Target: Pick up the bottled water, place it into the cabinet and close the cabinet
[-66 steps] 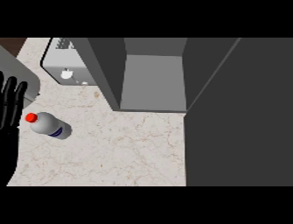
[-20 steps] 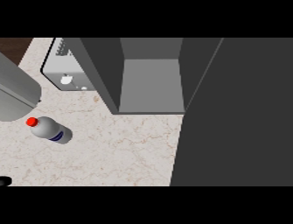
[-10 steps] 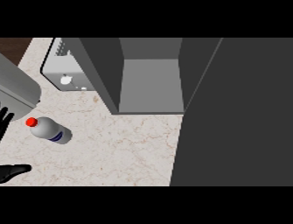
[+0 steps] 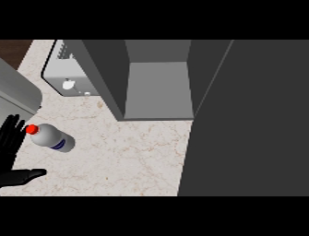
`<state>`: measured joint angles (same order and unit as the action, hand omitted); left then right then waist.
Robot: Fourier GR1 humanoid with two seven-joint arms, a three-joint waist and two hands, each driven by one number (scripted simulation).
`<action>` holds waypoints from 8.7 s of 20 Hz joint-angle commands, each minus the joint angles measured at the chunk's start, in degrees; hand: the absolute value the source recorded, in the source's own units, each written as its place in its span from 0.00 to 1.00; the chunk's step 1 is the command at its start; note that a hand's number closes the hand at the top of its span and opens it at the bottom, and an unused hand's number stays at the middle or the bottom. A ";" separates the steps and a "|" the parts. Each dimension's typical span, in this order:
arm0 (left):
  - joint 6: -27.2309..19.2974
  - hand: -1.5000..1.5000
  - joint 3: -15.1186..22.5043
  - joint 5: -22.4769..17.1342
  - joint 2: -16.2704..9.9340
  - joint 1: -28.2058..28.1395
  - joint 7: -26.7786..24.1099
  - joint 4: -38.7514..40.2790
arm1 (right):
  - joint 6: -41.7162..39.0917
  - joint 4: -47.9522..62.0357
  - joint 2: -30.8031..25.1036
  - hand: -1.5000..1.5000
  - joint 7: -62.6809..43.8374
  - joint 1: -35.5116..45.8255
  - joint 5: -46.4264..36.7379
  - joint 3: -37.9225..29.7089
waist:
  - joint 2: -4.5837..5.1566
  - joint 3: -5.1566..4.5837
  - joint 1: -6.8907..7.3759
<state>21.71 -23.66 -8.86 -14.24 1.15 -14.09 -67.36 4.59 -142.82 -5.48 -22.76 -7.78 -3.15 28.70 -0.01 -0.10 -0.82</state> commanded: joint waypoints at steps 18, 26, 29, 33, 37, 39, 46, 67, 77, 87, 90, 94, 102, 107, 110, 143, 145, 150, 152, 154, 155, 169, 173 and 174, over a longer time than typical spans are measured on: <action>-1.69 0.00 0.19 7.58 -2.62 17.42 -29.17 42.66 | 3.67 -4.32 -2.20 0.00 0.77 -1.81 -6.71 3.21 | 0.07 0.00 -0.03; -1.77 0.00 -2.58 6.42 -4.31 23.56 -36.24 52.46 | 2.58 -1.69 -4.40 0.00 3.02 -0.85 -2.97 0.50 | 0.38 -0.08 -0.58; 0.26 1.00 -1.86 6.29 -3.90 25.06 -34.76 52.52 | 2.51 -5.87 -6.27 0.00 0.03 -1.40 -1.62 -0.56 | 0.32 -0.07 -0.67; 3.41 1.00 -0.35 6.94 -4.83 26.86 -34.40 51.29 | 4.79 -4.03 -4.43 0.00 -0.31 0.26 -4.20 2.46 | 0.21 -0.07 -0.42; -7.82 1.00 5.25 13.87 -2.65 24.73 -42.73 46.69 | 3.99 -5.27 -6.49 0.00 1.45 -2.28 -2.14 1.51 | 0.03 -0.01 -0.87; -12.38 1.00 6.55 15.20 1.03 24.90 -44.47 46.54 | 4.32 -3.80 -5.88 0.00 0.10 1.00 -1.23 -0.43 | 0.15 0.00 -0.27; -22.01 1.00 10.35 17.27 11.79 27.21 -42.13 41.30 | 5.43 -6.41 -6.57 0.00 -1.76 -0.40 -3.50 1.94 | -0.25 0.09 0.16; -38.65 1.00 43.26 -11.63 14.23 23.66 -12.17 3.45 | 6.50 -4.70 -8.32 0.00 3.98 -4.02 -1.97 1.75 | -0.32 0.11 0.35; -48.14 1.00 45.58 -12.11 14.24 34.64 -8.83 9.87 | 5.37 -6.45 -9.97 0.00 6.68 -8.24 0.41 0.85 | -0.02 0.10 -0.19; -51.36 1.00 44.23 -21.77 14.24 44.64 -10.19 25.35 | 5.93 -7.64 -10.01 0.00 6.16 -7.80 1.70 0.35 | 0.30 0.06 -1.22; -56.79 1.00 46.38 -25.55 14.24 47.17 -12.34 28.47 | 4.18 -6.33 -10.72 0.00 6.17 -6.55 4.86 -1.97 | 0.49 0.07 -2.09; -56.52 1.00 42.52 -23.05 14.24 53.08 -12.96 36.52 | 3.10 -5.66 -11.54 0.00 10.05 -10.70 4.00 -0.77 | 0.41 0.11 -1.81; -56.60 1.00 38.98 -22.15 14.24 57.44 -20.00 49.96 | 3.14 -3.84 -10.24 0.00 11.30 -9.69 2.44 0.33 | 0.87 0.04 -2.27; -56.53 1.00 39.60 -23.31 14.24 57.31 -22.81 53.01 | -0.11 -3.41 -12.84 0.00 14.84 -13.19 7.24 -4.31 | 1.08 0.11 -3.76; -59.18 1.00 39.40 -20.84 14.24 62.21 -21.66 56.63 | 0.81 -1.57 -10.25 0.00 15.96 -12.16 5.84 -1.58 | 1.08 0.11 -3.33; -33.12 0.00 34.31 -23.66 14.24 66.01 -24.92 54.05 | -3.70 -3.16 -10.94 0.00 17.35 -15.50 7.53 -6.95 | 0.47 0.12 -1.99; -32.84 0.00 34.96 -26.64 14.24 63.74 -24.67 51.97 | -1.56 -2.43 -8.41 0.00 15.41 -14.12 2.42 -1.34 | 0.53 0.05 -2.86; -32.82 0.00 39.78 -28.85 14.24 57.87 -20.97 40.93 | -0.71 -0.76 -7.16 0.00 12.35 -9.15 1.57 -2.69 | -0.19 0.06 0.04; -33.31 0.00 40.53 -29.10 14.24 54.92 -20.79 37.32 | -2.35 -8.76 -10.50 0.00 10.65 -14.32 5.53 -5.31 | -0.47 0.09 0.29; -33.78 0.00 43.65 -28.88 14.24 48.45 -20.17 30.43 | -3.38 -3.51 -10.00 0.00 16.35 -16.74 4.41 -4.75 | -0.74 0.14 1.06; -35.98 1.00 45.78 -30.24 14.24 48.68 -20.35 29.93 | -2.93 -7.98 -10.55 0.00 9.37 -12.55 6.29 -6.39 | -0.31 0.08 0.32; -40.03 1.00 51.88 -24.93 3.67 18.61 -11.31 -7.59 | -8.56 -7.01 -17.51 1.00 0.24 -7.99 1.20 2.47 | -0.58 0.03 2.14; -40.93 1.00 53.70 -23.57 -1.34 7.88 -10.46 -21.40 | -7.23 -4.93 -13.73 1.00 -2.80 -4.85 4.01 6.46 | -0.41 0.06 2.35; -38.96 1.00 51.68 -24.56 -3.97 5.40 -11.53 -22.13 | -5.92 -6.24 -12.91 1.00 -2.61 -7.44 2.35 9.07 | -0.44 0.06 1.84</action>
<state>-17.32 28.38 -33.57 -13.67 14.71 -25.66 -80.54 -2.53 -142.40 -19.56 -19.41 -14.56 0.01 33.48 -0.56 -0.04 1.27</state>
